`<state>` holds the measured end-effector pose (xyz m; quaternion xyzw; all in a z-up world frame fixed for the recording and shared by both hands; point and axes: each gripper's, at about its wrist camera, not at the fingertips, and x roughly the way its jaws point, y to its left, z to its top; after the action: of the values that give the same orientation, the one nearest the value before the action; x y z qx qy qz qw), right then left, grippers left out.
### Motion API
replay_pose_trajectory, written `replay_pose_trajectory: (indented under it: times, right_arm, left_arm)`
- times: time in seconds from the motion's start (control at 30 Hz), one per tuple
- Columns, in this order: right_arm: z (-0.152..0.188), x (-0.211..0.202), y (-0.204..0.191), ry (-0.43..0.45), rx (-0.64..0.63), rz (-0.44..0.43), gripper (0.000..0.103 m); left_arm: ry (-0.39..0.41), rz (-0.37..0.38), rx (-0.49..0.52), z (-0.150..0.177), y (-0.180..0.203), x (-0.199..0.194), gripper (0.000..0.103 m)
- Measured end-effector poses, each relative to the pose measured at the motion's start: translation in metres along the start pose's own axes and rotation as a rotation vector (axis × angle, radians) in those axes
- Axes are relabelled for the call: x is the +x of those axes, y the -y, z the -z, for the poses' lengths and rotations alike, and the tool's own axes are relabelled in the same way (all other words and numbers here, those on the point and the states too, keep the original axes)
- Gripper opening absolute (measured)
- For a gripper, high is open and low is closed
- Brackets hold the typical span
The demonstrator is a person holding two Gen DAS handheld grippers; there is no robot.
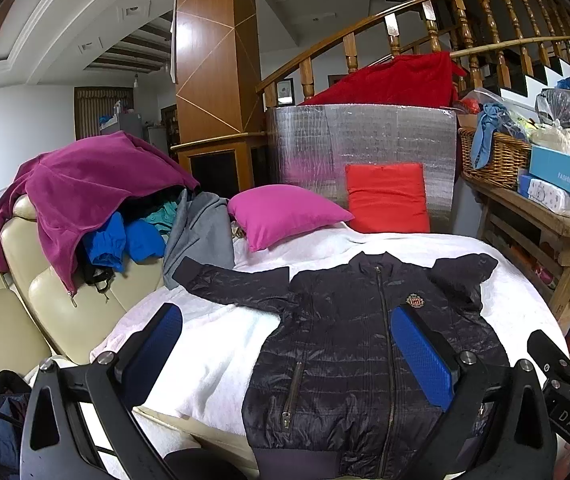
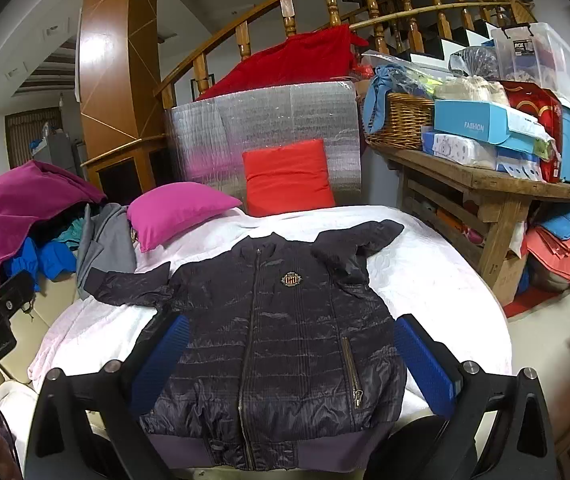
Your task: Fold large clothes
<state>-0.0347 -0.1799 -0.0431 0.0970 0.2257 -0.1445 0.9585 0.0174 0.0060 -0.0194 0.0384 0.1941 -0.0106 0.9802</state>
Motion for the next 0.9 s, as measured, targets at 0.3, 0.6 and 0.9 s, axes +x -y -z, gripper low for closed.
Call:
replay_pose_trajectory:
  times: [0.3, 0.6, 0.9]
  right_arm:
    - [0.001, 0.005, -0.001, -0.011, -0.001, 0.004, 0.103]
    - [-0.002, 0.022, 0.001, -0.028, 0.001, 0.01, 0.103]
    - [-0.008, 0.047, 0.006, -0.05, 0.012, 0.02, 0.103]
  left_arm:
    - [-0.01, 0.001, 0.0, 0.002, 0.0, 0.005, 0.103]
    - [-0.033, -0.01, -0.002, 0.003, 0.001, 0.02, 0.103]
    - [-0.063, -0.018, 0.006, 0.002, 0.006, 0.043, 0.103]
